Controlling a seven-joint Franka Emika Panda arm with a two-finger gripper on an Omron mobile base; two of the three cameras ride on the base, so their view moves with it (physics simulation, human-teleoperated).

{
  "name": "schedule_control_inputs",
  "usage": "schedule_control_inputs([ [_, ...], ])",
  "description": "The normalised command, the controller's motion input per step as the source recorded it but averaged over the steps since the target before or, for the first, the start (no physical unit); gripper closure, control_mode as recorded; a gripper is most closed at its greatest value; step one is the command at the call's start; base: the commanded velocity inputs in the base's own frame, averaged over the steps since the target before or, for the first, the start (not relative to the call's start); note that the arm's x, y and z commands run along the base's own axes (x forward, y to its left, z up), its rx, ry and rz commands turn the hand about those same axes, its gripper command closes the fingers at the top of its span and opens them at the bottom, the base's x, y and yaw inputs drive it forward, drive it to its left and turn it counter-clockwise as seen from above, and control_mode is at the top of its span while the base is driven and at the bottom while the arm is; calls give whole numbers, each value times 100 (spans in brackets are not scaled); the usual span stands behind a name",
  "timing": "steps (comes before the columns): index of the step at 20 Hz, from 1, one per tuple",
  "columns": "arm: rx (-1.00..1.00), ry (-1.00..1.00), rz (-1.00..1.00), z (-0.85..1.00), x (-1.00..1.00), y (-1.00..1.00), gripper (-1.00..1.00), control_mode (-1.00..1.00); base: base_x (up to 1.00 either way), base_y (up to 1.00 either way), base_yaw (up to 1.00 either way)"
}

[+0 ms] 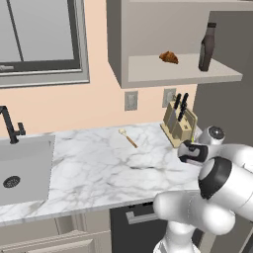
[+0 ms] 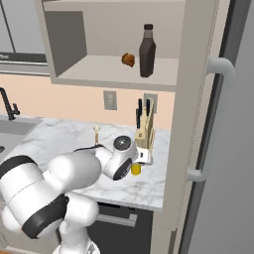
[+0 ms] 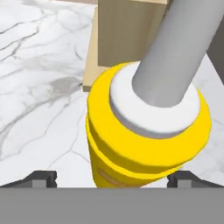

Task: Pick the mustard and syrup bottle from the counter and place them in the cabinet.

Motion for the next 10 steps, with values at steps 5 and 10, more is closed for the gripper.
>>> schedule_control_inputs([
  [5, 0, 0, 0, -18, 33, -5, -100, -100, 0, 0, 0],
  [10, 0, 0, 0, -13, 30, -6, -100, -100, 0, 0, 0],
])
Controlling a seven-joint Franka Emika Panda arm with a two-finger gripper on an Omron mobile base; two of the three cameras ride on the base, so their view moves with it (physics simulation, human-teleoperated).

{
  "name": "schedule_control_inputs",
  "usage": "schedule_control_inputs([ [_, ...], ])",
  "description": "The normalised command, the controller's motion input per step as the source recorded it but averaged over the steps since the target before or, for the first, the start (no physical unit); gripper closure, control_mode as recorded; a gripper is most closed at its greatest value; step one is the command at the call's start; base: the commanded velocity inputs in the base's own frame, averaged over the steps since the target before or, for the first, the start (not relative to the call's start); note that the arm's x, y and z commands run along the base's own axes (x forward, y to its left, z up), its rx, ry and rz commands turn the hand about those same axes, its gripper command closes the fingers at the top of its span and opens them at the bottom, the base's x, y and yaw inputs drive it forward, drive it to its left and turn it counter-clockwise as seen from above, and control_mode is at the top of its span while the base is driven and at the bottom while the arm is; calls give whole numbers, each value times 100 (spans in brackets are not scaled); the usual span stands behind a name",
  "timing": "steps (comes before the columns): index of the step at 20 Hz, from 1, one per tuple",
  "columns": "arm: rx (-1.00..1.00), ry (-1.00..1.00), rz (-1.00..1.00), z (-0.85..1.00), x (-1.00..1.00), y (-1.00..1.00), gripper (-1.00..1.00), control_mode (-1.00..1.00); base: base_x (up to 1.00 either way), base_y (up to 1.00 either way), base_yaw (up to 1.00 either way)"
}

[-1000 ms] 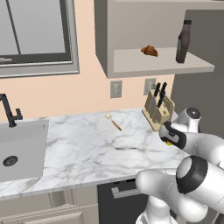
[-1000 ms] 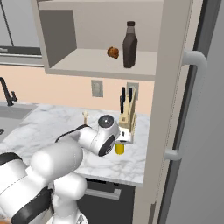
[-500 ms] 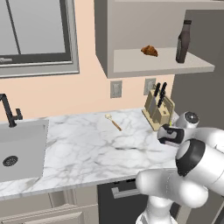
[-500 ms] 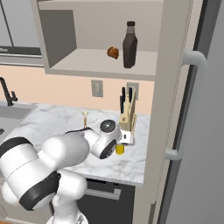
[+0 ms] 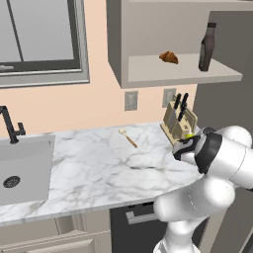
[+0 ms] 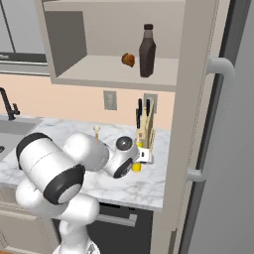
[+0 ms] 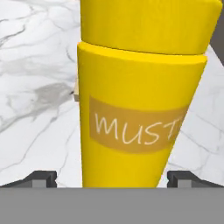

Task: Pick the mustard and syrup bottle from the counter and place them in the cabinet.

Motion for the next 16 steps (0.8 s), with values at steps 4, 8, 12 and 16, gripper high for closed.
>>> schedule_control_inputs([
  [4, 0, 0, 0, -8, 26, -6, 100, -100, 0, 0, 0],
  [8, 0, -1, 0, -2, 1, -11, 100, -100, 0, 0, 0],
  [12, 0, -4, 0, 3, -13, -12, 100, -100, 0, 0, 0],
  [16, 0, -7, 0, 48, -27, 0, 100, -100, 0, 0, 0],
])
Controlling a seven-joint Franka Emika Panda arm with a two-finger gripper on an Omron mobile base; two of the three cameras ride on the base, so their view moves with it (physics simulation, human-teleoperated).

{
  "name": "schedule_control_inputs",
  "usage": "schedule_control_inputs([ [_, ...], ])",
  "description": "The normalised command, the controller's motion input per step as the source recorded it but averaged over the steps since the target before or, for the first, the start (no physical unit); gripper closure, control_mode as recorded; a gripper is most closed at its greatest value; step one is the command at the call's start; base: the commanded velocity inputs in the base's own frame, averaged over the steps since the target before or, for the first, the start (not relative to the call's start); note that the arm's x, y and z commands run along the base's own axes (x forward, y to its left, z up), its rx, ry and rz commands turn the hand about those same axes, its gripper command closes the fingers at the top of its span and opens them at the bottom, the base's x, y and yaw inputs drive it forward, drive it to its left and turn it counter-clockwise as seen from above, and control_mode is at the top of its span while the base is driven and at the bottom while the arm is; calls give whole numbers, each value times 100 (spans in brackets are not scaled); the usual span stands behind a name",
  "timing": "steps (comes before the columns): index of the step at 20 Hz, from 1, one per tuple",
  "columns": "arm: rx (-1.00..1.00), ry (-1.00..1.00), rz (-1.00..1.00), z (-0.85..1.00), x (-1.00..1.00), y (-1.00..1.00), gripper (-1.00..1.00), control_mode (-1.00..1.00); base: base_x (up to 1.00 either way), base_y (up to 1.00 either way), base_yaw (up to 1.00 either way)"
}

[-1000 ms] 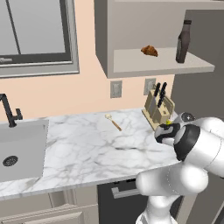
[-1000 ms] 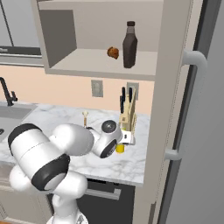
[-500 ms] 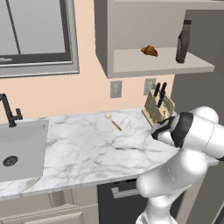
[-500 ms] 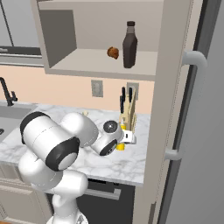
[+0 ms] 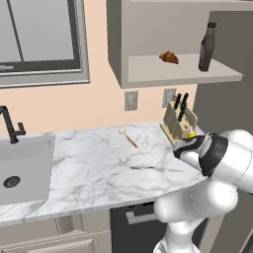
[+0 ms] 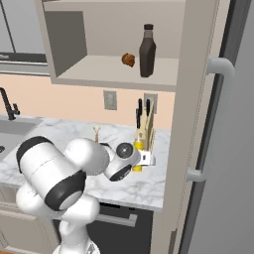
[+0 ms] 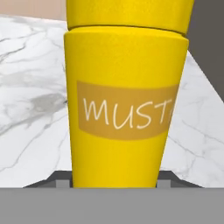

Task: Pick the mustard and syrup bottle from the counter and place them in the cabinet.

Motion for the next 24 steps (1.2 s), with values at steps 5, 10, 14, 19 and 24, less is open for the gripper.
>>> schedule_control_inputs([
  [5, 0, -8, 0, 87, -27, 1, 100, -100, 0, 0, 0],
  [10, 0, 0, 0, 98, 0, 12, 100, -100, 0, 0, 0],
  [14, 1, 0, 0, 100, 0, 19, 100, -100, 0, 0, 0],
  [19, 6, 0, 0, 100, 0, 8, 100, -100, 0, 0, 0],
  [24, 10, 0, 1, 97, 0, 2, 100, -100, 0, 0, 0],
])
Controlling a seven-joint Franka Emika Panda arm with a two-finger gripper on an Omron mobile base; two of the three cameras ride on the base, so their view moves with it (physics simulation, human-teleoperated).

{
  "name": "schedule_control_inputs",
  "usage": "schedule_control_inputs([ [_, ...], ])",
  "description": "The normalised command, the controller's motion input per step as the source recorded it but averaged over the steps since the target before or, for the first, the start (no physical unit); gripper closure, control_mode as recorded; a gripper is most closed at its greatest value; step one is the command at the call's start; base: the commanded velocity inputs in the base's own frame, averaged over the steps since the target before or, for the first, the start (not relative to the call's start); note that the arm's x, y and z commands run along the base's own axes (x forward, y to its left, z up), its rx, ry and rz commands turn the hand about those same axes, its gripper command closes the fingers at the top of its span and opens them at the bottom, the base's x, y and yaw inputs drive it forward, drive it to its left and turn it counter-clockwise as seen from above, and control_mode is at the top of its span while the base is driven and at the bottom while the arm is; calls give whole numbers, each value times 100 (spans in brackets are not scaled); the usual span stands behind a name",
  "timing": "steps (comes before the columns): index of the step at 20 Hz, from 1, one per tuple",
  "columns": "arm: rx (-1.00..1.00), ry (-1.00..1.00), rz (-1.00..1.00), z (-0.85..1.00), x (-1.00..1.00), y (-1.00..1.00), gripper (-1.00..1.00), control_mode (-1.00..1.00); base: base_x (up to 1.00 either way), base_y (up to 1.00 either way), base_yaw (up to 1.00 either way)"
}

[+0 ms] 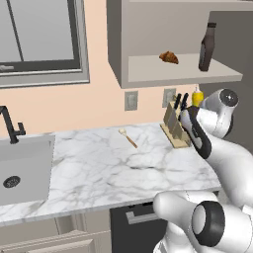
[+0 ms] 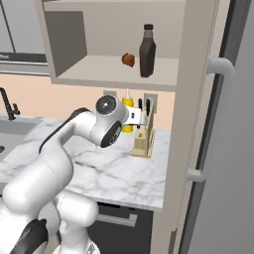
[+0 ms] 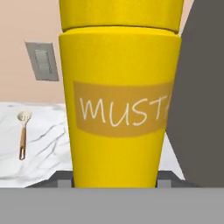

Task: Pick the mustard and syrup bottle from the counter and place them in the cabinet.

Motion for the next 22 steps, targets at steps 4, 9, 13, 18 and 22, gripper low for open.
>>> schedule_control_inputs([
  [4, 9, 0, 4, 86, -9, 12, 100, -100, 0, 0, 0],
  [9, 2, 0, 7, 65, -17, 40, 100, -100, 0, 0, 0],
  [13, 0, 0, 9, 61, -29, 57, 100, -100, 0, 0, 0],
  [18, 0, -1, 7, 60, -38, 44, 100, -100, 0, 0, 0],
  [22, 0, -6, 5, 47, -30, 19, 100, -100, 0, 0, 0],
])
